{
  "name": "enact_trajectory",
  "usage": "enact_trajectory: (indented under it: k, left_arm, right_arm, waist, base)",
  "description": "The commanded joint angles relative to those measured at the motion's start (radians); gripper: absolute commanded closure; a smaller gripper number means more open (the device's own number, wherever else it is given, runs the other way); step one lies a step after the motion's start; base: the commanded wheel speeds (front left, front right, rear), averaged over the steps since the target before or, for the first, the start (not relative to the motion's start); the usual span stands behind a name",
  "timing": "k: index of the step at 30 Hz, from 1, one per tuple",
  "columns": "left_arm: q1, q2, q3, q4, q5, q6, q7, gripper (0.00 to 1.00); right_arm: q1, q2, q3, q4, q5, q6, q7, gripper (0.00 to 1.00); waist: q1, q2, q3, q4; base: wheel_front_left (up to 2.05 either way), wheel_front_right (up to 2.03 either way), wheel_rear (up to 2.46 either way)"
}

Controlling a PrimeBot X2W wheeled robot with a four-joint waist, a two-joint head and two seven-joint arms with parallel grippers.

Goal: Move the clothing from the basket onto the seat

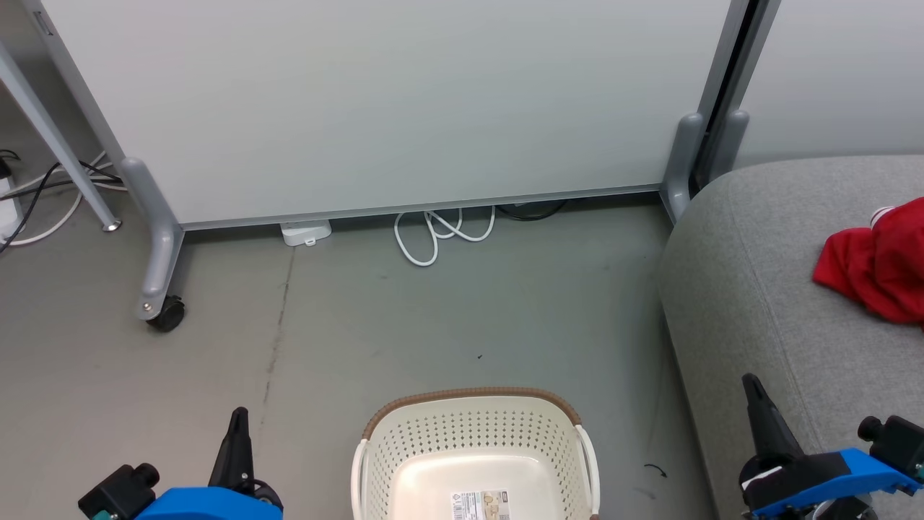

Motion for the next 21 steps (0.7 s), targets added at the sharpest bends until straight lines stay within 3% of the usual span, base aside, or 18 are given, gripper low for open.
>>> enact_trajectory:
  k: [1,21]
  left_arm:
    - [-0.033,0.0,0.011,-0.019,-0.03,-0.003,0.007,1.0]
    - [-0.057,-0.009,0.056,-0.052,-0.252,-0.005,0.071,1.0]
  right_arm:
    - [-0.031,-0.005,-0.003,-0.015,0.035,0.0,0.004,1.0]
    - [-0.05,-0.006,-0.009,-0.014,0.292,0.0,0.035,1.0]
  waist:
    - [-0.0001,-0.0001,0.0,-0.001]
    - [-0.0001,-0.0001,-0.002,-0.009]
  base:
    - [0.0,0.0,0.0]
    - [0.0,0.0,0.0]
